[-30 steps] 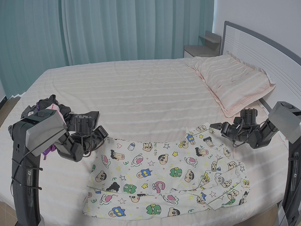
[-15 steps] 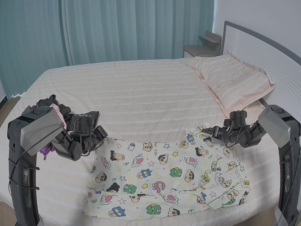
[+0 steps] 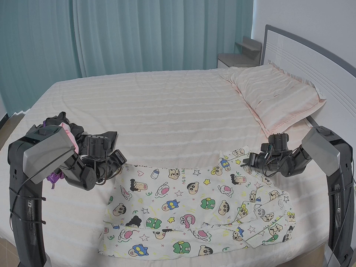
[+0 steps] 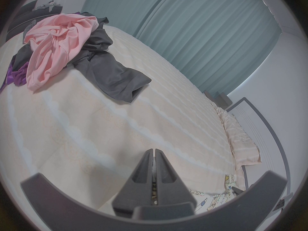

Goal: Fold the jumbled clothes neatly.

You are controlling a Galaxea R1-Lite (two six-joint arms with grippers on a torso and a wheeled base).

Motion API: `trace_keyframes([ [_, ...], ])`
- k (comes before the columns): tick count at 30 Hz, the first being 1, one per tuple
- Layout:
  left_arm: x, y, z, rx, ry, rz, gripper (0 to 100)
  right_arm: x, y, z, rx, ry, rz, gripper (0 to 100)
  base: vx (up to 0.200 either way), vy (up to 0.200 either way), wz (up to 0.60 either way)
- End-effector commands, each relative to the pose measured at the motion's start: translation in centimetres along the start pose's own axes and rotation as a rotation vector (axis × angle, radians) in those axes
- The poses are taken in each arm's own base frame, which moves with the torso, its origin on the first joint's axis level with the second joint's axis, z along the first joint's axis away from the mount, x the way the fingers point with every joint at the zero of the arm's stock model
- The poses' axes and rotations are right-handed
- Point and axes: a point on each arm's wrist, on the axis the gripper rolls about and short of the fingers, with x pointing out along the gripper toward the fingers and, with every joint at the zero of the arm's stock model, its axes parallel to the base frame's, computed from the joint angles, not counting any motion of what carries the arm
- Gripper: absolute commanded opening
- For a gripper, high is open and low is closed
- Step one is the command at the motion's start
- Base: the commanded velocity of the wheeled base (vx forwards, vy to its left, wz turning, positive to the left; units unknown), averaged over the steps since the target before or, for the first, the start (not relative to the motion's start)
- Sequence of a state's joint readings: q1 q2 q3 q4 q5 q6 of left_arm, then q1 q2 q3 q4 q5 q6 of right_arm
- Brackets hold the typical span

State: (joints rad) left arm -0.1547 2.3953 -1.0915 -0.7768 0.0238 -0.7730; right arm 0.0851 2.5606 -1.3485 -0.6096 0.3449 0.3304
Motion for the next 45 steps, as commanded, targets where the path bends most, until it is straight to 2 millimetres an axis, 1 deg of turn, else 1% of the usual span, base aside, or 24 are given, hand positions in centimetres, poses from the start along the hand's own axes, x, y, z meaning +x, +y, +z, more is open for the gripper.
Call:
trace_keyframes([
  [1, -0.1, -0.1, 0.1, 0.001, -0.002, 0.001, 0, -0.2, -0.5, 0.5, 0.0, -0.029, -0.002, 0, 0.0, 0.0, 0.0],
  [4, -0.3, -0.2, 0.3, 0.018, -0.007, 0.002, 0, -0.4, -0.9, 0.8, 0.0, -0.06, -0.001, 0, 0.0, 0.0, 0.0],
  [8, -0.1, -0.1, 0.5, 0.033, -0.04, 0.028, 0, -0.5, -0.9, 1.2, -0.003, -0.089, 0.006, 0, 0.0, 0.0, 0.0],
  [17, -0.1, -0.4, 0.8, 0.033, -0.053, 0.024, 0, -0.7, -0.9, 2.0, -0.016, -0.146, 0.015, 0, 0.0, 0.0, 0.0],
  [25, 0.0, -0.4, 0.7, 0.039, -0.032, 0.042, 0, -1.3, -0.7, 1.5, -0.005, -0.118, 0.007, 0, 0.0, 0.0, 0.0],
  [26, 0.0, -0.4, 0.7, 0.039, -0.032, 0.042, 0, -1.4, -0.7, 1.5, -0.006, -0.116, 0.008, 100, 0.0, 0.0, 0.0],
  [33, -0.1, -0.4, 0.8, 0.038, -0.033, 0.041, 0, -2.0, 0.0, 1.4, 0.009, -0.101, 0.054, 100, 0.0, 0.0, 0.0],
  [37, -0.1, -0.3, 0.7, 0.039, -0.031, 0.043, 0, -3.0, -0.5, 0.9, 0.023, -0.055, 0.103, 100, 0.0, 0.0, 0.0],
  [39, -0.1, -0.3, 0.7, 0.039, -0.031, 0.043, 0, -3.2, -0.8, 0.5, 0.025, -0.036, 0.115, 100, 0.0, 0.0, 0.0],
  [43, -0.1, -0.3, 0.7, 0.039, -0.03, 0.044, 0, -2.8, -0.7, -0.4, 0.019, -0.004, 0.129, 100, 0.0, 0.0, 0.0],
  [45, -0.1, -0.3, 0.6, 0.037, -0.027, 0.046, 0, -1.8, 0.6, -1.1, -0.009, 0.015, 0.151, 100, 0.0, 0.0, 0.0],
])
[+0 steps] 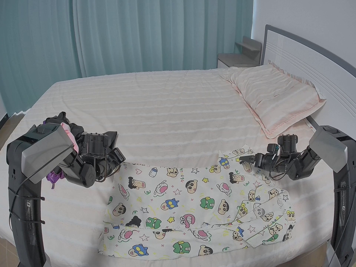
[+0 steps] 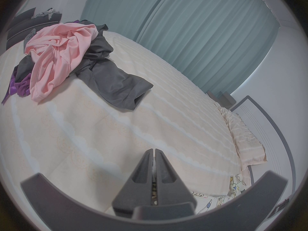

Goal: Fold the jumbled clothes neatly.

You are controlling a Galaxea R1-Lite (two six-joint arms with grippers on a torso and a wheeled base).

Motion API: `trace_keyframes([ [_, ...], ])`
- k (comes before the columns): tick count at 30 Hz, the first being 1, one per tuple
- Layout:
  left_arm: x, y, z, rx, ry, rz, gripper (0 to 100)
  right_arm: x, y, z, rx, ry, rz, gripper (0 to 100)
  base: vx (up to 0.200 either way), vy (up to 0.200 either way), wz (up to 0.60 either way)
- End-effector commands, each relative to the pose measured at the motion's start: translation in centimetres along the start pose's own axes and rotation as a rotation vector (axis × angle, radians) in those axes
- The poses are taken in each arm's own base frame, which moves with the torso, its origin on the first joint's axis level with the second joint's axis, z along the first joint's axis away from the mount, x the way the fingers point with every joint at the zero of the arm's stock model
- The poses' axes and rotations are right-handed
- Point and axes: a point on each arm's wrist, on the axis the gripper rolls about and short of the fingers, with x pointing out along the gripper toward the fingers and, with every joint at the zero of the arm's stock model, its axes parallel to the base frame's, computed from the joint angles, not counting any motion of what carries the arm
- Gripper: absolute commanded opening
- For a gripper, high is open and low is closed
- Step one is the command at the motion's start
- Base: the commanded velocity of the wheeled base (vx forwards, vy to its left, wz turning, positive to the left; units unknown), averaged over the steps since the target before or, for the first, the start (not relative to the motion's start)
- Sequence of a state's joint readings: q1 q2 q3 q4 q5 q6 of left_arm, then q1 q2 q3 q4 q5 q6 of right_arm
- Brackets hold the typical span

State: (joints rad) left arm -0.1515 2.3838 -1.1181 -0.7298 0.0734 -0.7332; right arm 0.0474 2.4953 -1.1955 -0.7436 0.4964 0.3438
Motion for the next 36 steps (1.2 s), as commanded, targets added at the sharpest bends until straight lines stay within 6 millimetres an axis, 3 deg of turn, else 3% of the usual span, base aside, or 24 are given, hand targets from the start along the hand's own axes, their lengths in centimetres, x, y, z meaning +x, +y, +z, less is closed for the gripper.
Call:
trace_keyframes([
  [1, 0.0, 0.1, -0.1, -0.001, 0.003, 0.003, 0, 1.3, 1.3, -0.8, -0.027, 0.022, 0.025, 100, 0.0, 0.0, 0.0],
  [4, -0.1, 0.1, -0.1, -0.001, 0.003, 0.003, 0, 1.9, 2.1, -0.7, -0.04, 0.025, 0.042, 100, 0.0, 0.0, 0.0],
  [5, -0.1, 0.1, -0.1, -0.001, 0.004, 0.004, 0, 1.9, 2.2, -0.9, -0.037, 0.035, 0.041, 0, 0.0, 0.0, 0.0],
  [10, -0.1, 0.1, -0.2, 0.002, 0.011, 0.008, 0, 1.9, 2.1, -1.3, -0.031, 0.049, 0.037, 0, 0.0, 0.0, 0.0],
  [36, -1.3, -1.4, 2.0, 0.032, -0.061, 0.011, 0, 0.9, 0.6, 1.4, -0.017, -0.112, 0.025, 0, 0.0, 0.0, 0.0],
])
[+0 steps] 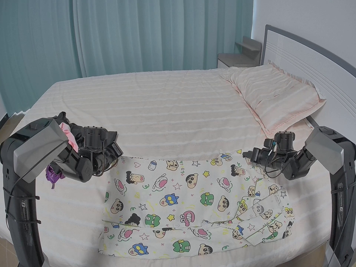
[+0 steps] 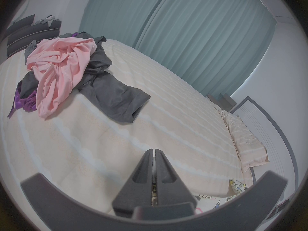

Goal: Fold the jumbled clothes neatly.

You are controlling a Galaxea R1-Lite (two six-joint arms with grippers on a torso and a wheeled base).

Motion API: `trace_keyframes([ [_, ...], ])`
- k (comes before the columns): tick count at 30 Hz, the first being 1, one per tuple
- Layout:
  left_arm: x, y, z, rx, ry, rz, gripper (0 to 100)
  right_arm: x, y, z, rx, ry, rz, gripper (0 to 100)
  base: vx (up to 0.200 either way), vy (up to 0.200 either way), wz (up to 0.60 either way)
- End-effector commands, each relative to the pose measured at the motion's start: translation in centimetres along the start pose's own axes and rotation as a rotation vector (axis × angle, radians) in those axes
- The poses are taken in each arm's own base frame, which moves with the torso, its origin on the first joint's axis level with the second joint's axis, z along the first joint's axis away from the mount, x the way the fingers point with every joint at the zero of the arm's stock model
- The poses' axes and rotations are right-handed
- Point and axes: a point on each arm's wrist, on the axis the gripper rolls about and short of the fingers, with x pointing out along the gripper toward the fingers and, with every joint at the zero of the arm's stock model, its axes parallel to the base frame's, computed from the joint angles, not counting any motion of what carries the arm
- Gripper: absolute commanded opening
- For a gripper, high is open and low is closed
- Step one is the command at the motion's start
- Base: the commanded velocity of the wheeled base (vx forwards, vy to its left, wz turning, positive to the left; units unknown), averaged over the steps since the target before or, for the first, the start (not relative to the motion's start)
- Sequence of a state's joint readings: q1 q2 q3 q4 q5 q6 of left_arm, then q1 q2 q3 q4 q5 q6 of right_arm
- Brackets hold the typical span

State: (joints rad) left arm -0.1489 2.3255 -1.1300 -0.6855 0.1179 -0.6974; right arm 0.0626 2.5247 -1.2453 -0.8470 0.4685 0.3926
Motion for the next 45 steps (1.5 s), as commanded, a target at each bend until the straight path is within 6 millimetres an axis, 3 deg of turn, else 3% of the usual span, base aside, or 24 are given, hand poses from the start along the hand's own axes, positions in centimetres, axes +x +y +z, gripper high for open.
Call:
trace_keyframes([
  [1, 0.0, -0.3, 0.3, -0.001, -0.012, -0.008, 0, -0.1, 0.0, 0.2, -0.003, -0.007, -0.001, 0, 0.0, 0.0, 0.0],
  [9, -0.1, 0.1, -0.2, 0.01, 0.024, 0.02, 0, -1.0, 0.5, 0.3, 0.0, -0.002, 0.001, 0, 0.0, 0.0, 0.0],
  [19, -1.3, 0.6, -0.8, 0.065, 0.062, 0.045, 0, -4.1, 1.6, 0.5, 0.003, 0.001, 0.006, 0, 0.0, 0.0, 0.0],
  [30, -3.2, 1.4, -1.5, 0.11, 0.098, 0.067, 0, -7.1, 2.8, -1.6, -0.008, 0.016, 0.037, 0, 0.0, 0.0, 0.0],
  [45, -6.4, 3.8, -5.3, 0.189, 0.215, 0.116, 0, -11.5, 3.4, -6.0, -0.053, 0.108, 0.031, 0, 0.0, 0.0, 0.0],
])
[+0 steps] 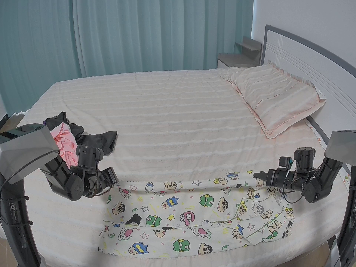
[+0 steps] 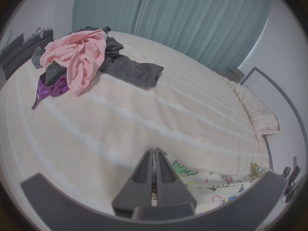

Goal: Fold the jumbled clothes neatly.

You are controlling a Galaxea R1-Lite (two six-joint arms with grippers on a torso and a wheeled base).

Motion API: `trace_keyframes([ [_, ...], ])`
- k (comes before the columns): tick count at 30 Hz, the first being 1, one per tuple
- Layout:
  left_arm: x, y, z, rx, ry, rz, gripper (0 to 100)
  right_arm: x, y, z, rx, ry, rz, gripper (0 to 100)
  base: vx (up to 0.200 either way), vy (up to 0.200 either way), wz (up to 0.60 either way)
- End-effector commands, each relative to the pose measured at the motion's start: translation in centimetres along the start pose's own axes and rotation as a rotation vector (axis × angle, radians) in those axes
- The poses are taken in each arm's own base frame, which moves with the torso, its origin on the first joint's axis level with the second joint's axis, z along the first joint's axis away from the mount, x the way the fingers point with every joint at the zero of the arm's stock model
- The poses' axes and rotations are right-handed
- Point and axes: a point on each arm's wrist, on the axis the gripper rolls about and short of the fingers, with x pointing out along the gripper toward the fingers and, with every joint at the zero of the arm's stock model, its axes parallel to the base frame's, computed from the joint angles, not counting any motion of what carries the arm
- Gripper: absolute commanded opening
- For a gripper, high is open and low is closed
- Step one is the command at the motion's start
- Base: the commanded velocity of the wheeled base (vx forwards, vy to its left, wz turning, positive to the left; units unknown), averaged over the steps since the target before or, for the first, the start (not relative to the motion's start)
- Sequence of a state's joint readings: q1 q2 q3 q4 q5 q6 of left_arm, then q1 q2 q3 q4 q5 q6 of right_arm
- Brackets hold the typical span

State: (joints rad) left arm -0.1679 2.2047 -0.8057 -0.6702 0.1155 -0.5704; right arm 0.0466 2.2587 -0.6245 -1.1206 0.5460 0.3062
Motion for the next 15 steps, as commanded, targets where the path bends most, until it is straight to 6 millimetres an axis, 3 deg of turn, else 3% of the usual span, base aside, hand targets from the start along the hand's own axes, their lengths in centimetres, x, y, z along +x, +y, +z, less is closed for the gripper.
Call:
trace_keyframes([
  [1, -0.9, 0.6, -1.8, 0.036, 0.034, 0.006, 0, -1.3, 0.3, -1.5, -0.015, 0.027, -0.008, 0, 0.0, 0.0, 0.0],
  [10, -1.9, 1.5, -5.3, 0.097, 0.104, 0.016, 0, -3.1, 0.4, -4.9, -0.02, 0.121, -0.028, 0, 0.0, 0.0, 0.0],
  [15, -1.8, 1.9, -6.0, 0.104, 0.131, 0.03, 0, -3.8, 0.5, -6.0, -0.021, 0.163, -0.024, 0, 0.0, 0.0, 0.0],
])
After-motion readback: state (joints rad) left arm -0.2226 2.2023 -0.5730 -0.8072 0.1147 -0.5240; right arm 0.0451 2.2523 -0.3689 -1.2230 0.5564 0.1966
